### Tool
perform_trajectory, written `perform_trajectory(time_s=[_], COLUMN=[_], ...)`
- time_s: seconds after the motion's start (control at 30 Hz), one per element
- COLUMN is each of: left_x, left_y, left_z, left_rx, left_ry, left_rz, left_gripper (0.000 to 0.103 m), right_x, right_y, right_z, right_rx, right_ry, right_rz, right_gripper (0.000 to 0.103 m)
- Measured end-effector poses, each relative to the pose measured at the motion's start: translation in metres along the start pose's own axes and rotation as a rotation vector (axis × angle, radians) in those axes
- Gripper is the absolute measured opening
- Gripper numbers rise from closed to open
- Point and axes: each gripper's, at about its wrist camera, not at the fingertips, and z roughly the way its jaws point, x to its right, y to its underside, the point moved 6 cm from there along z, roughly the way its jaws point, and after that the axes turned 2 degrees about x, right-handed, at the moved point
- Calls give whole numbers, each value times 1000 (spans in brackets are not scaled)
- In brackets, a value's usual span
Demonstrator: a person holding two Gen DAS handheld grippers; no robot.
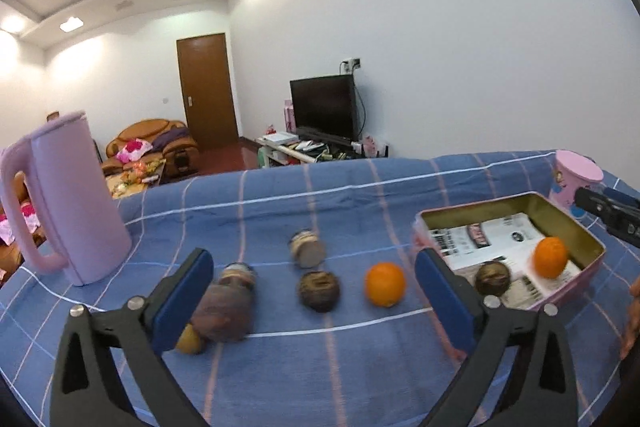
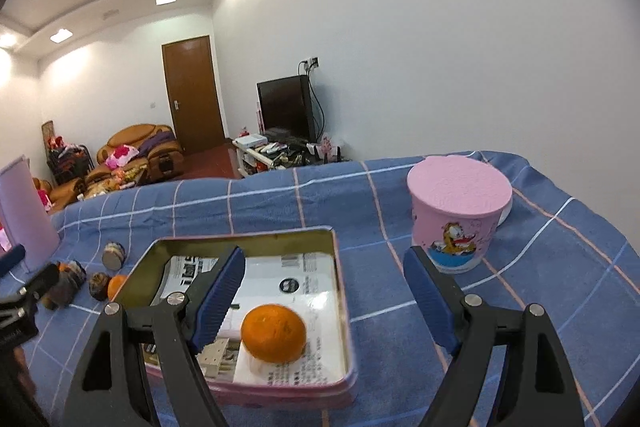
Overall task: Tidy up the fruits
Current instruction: 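Move both open grippers back toward the remaining fruits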
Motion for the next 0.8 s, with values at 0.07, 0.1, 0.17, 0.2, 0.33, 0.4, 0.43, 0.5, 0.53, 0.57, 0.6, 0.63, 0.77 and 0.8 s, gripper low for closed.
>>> perform_trajectory(time_s=[0.07, 0.1, 0.17, 0.2, 0.33, 0.4, 0.43, 0.5, 0.53, 0.57, 0.6, 0.63, 0.77, 0.8], left_x=[-10, -17, -25, -28, -46, -61, -68, -90, -98, -109, -117, -127, -163, -174], left_y=[2, 4, 6, 6, 3, 3, 3, 3, 3, 3, 4, 5, 9, 8], left_z=[2, 4, 0, -1, 1, 4, 4, 6, 7, 8, 9, 11, 14, 12], left_rx=[-20, -29, -25, -19, 0, -5, -6, -4, -3, -5, -9, -15, -44, -36], left_ry=[-4, -9, 2, 7, -42, -49, -59, -92, -107, -127, -142, -156, -233, -262], left_rz=[-21, -47, -85, -94, -85, -104, -114, -134, -140, -148, -155, -166, -229, -251], left_gripper=[103, 103, 103, 103, 103, 103, 103, 103, 103, 103, 103, 103, 103, 103], right_x=[-8, -14, -25, -32, -63, -82, -92, -112, -121, -131, -141, -148, -179, -186], right_y=[2, 2, 1, 1, 1, 2, 3, 6, 8, 9, 11, 13, 22, 25], right_z=[-3, -6, -11, -14, -19, -19, -19, -18, -18, -17, -16, -14, -6, -5], right_rx=[-2, 1, 12, 18, 21, 18, 14, 3, -2, -6, -11, -15, -54, -62], right_ry=[-2, -10, -24, -35, -83, -115, -130, -160, -174, -190, -201, -206, -239, -254], right_rz=[-10, -14, -11, -7, -2, -9, -18, -43, -53, -62, -72, -86, -139, -148], right_gripper=[82, 82, 83, 83, 83, 83, 83, 83, 83, 83, 83, 83, 83, 83])
